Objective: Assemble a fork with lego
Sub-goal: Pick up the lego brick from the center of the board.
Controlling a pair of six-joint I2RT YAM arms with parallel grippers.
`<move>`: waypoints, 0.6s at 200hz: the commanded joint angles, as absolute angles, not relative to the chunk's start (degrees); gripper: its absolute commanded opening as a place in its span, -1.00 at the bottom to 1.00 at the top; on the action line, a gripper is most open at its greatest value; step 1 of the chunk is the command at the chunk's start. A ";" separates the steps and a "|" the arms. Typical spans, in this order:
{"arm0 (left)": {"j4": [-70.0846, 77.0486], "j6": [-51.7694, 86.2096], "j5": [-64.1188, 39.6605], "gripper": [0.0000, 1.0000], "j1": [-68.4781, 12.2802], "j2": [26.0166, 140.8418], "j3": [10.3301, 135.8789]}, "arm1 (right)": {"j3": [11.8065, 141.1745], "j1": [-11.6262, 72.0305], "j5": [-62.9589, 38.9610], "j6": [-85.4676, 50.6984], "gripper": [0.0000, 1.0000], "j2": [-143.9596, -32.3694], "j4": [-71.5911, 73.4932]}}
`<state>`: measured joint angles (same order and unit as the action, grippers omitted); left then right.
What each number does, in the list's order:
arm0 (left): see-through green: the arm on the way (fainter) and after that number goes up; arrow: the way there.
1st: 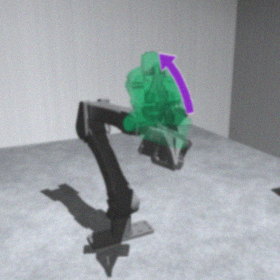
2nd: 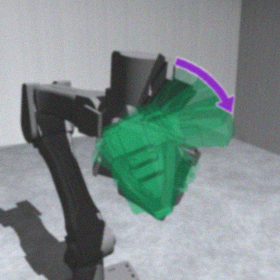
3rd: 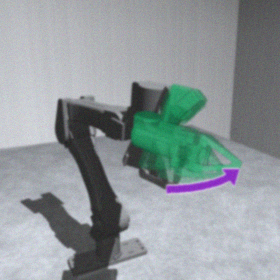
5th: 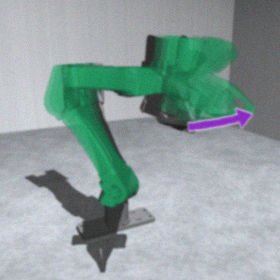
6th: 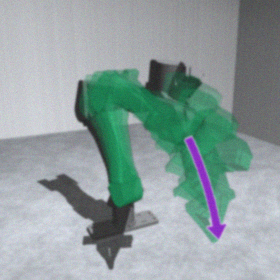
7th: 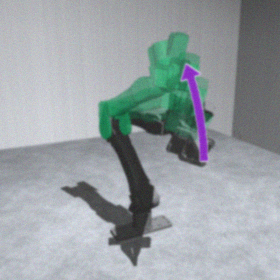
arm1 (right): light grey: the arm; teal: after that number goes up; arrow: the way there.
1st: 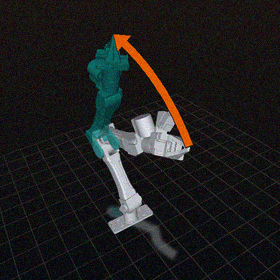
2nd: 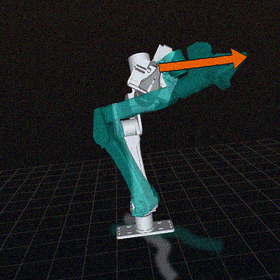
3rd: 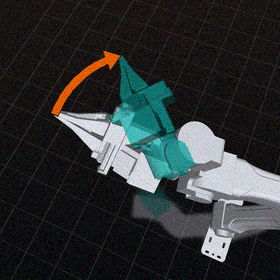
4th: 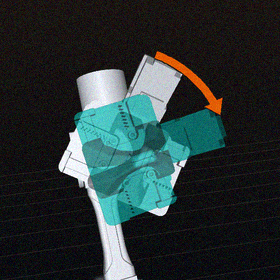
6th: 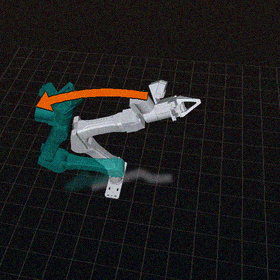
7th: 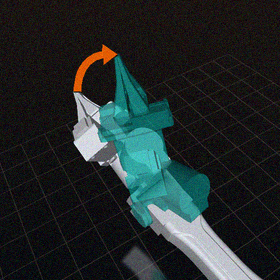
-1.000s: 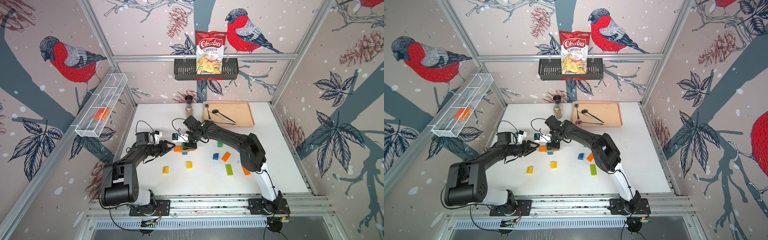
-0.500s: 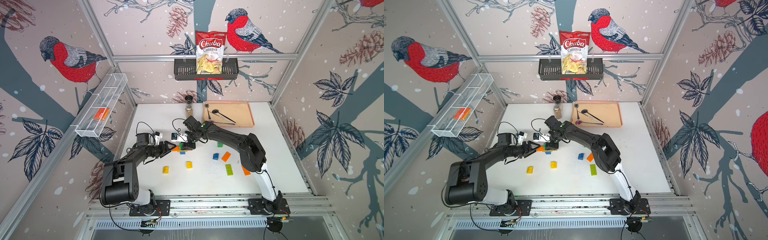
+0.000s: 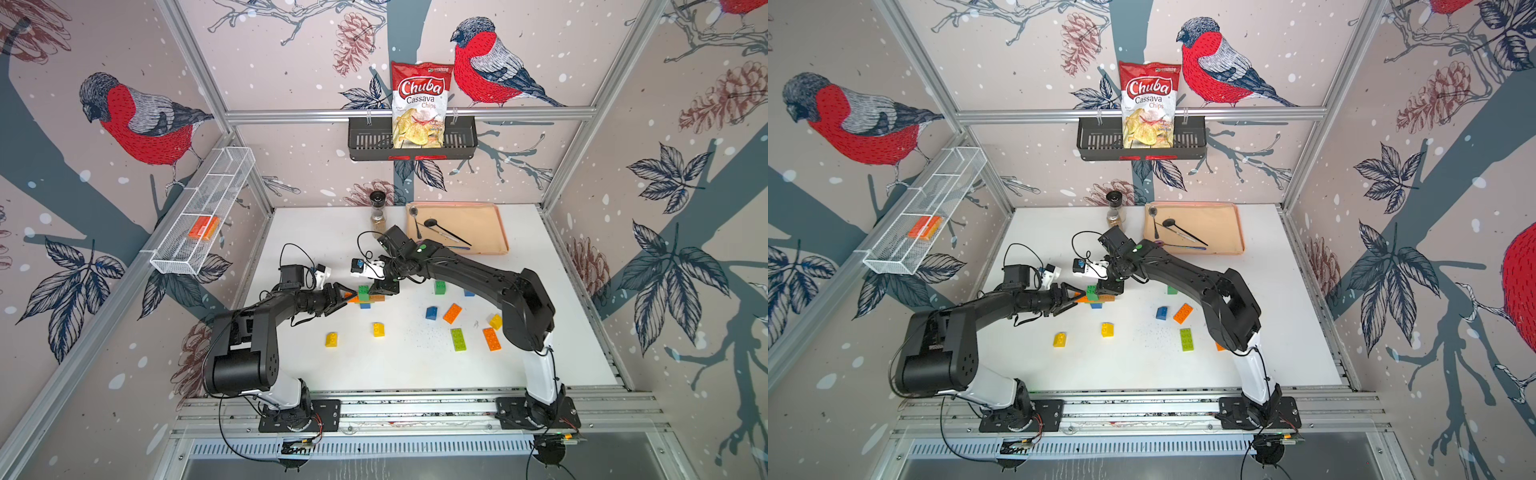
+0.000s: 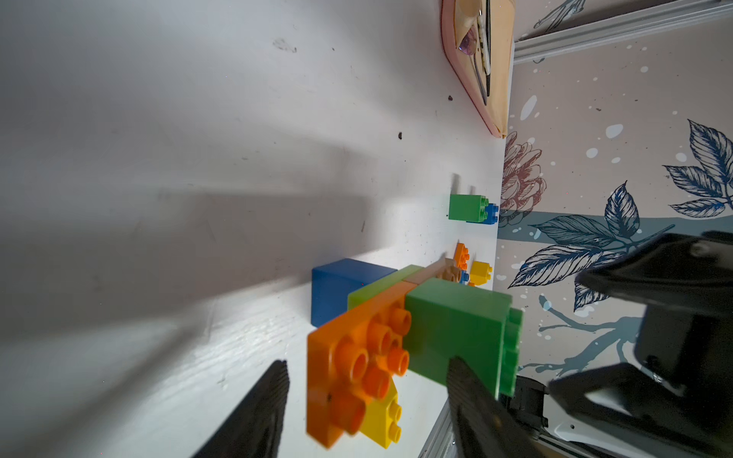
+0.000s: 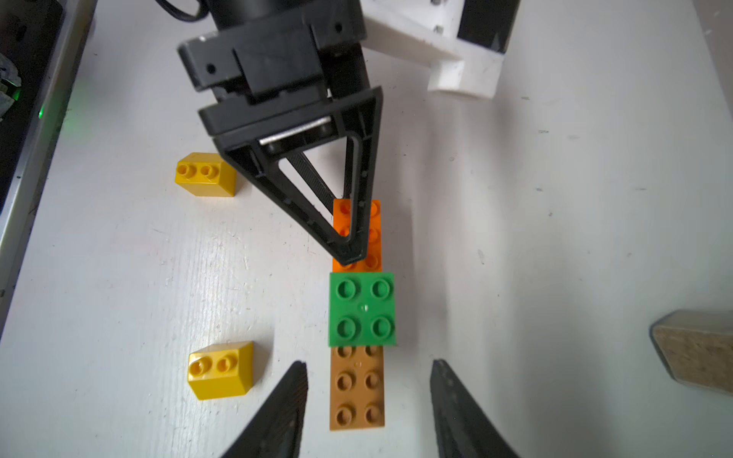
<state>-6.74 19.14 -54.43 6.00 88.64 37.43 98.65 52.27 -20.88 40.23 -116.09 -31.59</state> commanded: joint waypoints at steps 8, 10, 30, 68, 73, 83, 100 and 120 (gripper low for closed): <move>-5.09 19.71 -54.59 0.18 5.37 89.80 38.77 | 92.21 52.47 -20.85 38.29 0.01 -110.49 -27.48; -5.14 19.74 -54.58 0.18 5.30 89.86 38.81 | 91.69 52.47 -20.90 38.20 0.01 -110.04 -27.26; -5.27 19.60 -54.49 0.11 5.19 90.51 39.45 | 86.34 52.45 -22.32 37.32 0.00 -106.65 -25.62; -4.68 19.63 -54.95 0.02 4.67 91.24 39.03 | 80.77 53.01 -24.89 35.86 -0.14 -106.01 -25.47; -4.74 19.60 -54.95 0.01 4.59 91.10 38.95 | 80.30 53.30 -24.80 35.86 -0.16 -106.08 -25.60; -4.74 19.52 -54.90 -0.02 4.65 90.84 38.76 | 78.99 53.90 -24.65 35.53 -0.16 -106.03 -24.94; -4.68 19.75 -55.12 -0.07 4.61 90.75 38.62 | 76.63 54.88 -25.48 35.18 -0.10 -105.78 -23.11; -4.06 20.17 -56.17 -0.10 4.62 90.64 38.54 | 73.61 55.78 -25.95 34.36 -0.01 -105.39 -20.17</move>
